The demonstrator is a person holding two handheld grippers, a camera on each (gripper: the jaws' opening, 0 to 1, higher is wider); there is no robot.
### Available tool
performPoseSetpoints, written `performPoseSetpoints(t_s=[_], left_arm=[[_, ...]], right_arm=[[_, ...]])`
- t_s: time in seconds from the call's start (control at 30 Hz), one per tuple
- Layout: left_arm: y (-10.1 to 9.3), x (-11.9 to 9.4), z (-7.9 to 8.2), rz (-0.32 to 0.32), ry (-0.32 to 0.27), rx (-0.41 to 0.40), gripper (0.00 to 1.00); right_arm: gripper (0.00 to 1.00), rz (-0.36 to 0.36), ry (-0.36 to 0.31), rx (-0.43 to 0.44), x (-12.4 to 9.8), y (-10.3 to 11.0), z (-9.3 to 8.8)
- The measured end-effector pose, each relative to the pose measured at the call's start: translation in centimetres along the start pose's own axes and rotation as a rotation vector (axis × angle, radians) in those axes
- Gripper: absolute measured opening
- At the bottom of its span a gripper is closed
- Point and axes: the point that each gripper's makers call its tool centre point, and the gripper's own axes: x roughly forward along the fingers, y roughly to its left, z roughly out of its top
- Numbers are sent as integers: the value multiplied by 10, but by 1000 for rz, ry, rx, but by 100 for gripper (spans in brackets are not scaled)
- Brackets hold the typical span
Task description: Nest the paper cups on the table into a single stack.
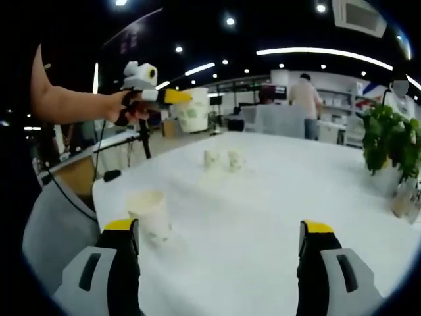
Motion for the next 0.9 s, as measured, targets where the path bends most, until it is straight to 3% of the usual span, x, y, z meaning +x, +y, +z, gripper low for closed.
performPoseSetpoints(t_s=[0.6,0.9], left_arm=[[-37,-18,0,-34,7,-3,38],[-57,-29,1,-54,6,33,38]], right_arm=[[100,12,-13,-6,4,6,4],[100,19,-26,-16,5,8,7]])
